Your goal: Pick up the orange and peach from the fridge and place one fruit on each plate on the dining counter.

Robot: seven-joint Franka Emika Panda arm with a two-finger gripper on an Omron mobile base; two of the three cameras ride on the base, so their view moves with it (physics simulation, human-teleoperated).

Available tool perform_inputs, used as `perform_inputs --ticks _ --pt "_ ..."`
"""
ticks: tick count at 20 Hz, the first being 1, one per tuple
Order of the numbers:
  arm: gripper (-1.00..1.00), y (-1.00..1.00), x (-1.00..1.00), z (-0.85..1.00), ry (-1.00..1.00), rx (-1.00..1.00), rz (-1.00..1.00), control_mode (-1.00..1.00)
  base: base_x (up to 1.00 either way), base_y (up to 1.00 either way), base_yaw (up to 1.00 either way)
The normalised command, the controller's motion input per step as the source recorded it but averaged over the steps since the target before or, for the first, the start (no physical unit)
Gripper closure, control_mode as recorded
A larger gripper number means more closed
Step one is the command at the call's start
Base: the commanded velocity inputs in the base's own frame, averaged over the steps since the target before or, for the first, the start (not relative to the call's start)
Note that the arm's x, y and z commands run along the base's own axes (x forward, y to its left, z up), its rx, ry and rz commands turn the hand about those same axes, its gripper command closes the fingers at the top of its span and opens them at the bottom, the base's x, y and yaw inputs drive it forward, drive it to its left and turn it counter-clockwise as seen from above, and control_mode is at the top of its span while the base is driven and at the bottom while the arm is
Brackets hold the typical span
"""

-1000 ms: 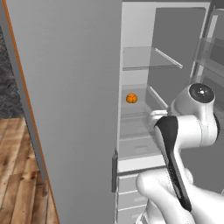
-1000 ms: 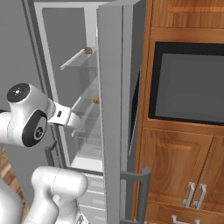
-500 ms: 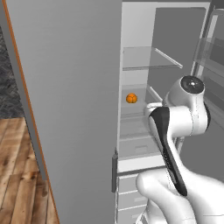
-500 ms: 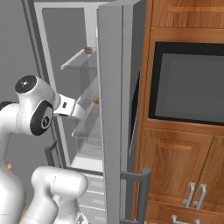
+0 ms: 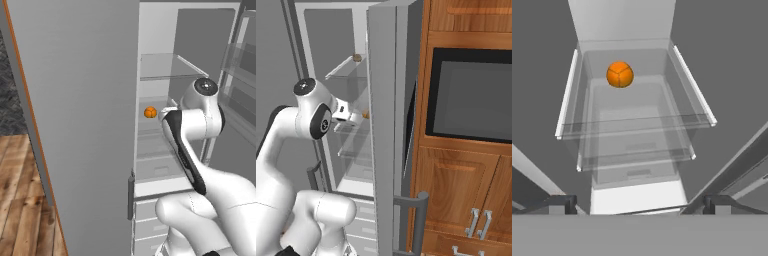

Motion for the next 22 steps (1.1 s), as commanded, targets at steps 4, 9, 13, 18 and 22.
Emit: perform_inputs --ticks 4,9,13,18,22 --pt "-1.00 -0.04 0.52 -0.15 -0.03 0.02 0.00 -1.00 0.00 0.00 0.00" --pt "-1.00 -0.06 0.52 -0.02 -0.01 0.04 0.00 -1.00 0.00 0.00 0.00" --pt "-1.00 0.00 0.28 -0.08 0.00 0.02 0.00 -1.00 0.00 0.00 0.00" --pt "-1.00 0.00 0.15 -0.08 0.00 0.00 0.00 -1.00 0.00 0.00 0.00" --pt "-1.00 0.00 0.24 -0.01 0.00 0.00 0.00 -1.00 0.00 0.00 0.00"
